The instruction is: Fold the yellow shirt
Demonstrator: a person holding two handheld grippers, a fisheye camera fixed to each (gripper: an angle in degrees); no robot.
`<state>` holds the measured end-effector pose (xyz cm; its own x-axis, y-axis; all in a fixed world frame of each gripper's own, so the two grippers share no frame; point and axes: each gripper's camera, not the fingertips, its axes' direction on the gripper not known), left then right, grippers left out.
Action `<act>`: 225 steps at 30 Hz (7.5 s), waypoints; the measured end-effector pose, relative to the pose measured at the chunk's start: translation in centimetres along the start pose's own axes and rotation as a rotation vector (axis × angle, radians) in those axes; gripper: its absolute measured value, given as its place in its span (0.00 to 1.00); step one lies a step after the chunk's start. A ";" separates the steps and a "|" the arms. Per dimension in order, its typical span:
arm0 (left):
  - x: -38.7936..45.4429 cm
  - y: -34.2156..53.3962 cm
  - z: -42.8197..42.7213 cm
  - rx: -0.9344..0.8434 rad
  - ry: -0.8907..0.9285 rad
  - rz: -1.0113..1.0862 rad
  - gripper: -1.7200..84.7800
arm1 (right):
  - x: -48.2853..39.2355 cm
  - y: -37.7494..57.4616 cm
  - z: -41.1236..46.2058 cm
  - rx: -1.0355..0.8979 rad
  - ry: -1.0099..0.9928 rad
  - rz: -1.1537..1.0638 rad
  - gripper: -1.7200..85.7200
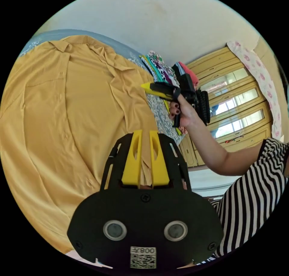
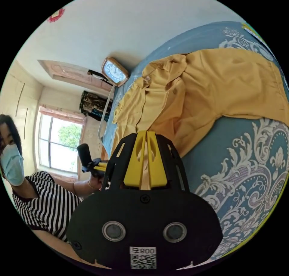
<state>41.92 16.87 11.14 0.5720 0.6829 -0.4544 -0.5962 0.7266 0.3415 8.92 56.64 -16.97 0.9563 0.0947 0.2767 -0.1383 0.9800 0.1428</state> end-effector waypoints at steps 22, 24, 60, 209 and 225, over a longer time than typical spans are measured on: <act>-13.6 -10.0 -4.5 -0.008 -0.080 -0.252 0.05 | -1.8 14.0 -1.8 -0.128 0.183 0.071 0.11; -14.2 -8.5 -4.8 -0.023 -0.084 -0.285 0.07 | -2.2 14.7 -1.0 -0.140 0.145 0.076 0.11; -3.8 8.2 -1.2 -0.178 0.057 -0.267 0.03 | -5.2 22.6 -3.2 -0.161 0.367 0.217 0.02; -3.2 23.4 -11.8 -0.089 0.090 -0.024 0.02 | 11.9 -47.9 13.1 0.179 0.049 -0.033 0.03; -5.5 24.4 -10.9 -0.118 0.154 -0.097 0.04 | 9.9 -46.5 24.2 -0.082 0.158 -0.024 0.05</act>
<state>18.06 30.04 13.00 0.5427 0.5840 -0.6037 -0.6097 0.7682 0.1951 18.58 7.78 2.14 0.9885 0.0911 0.1205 -0.0997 0.9927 0.0679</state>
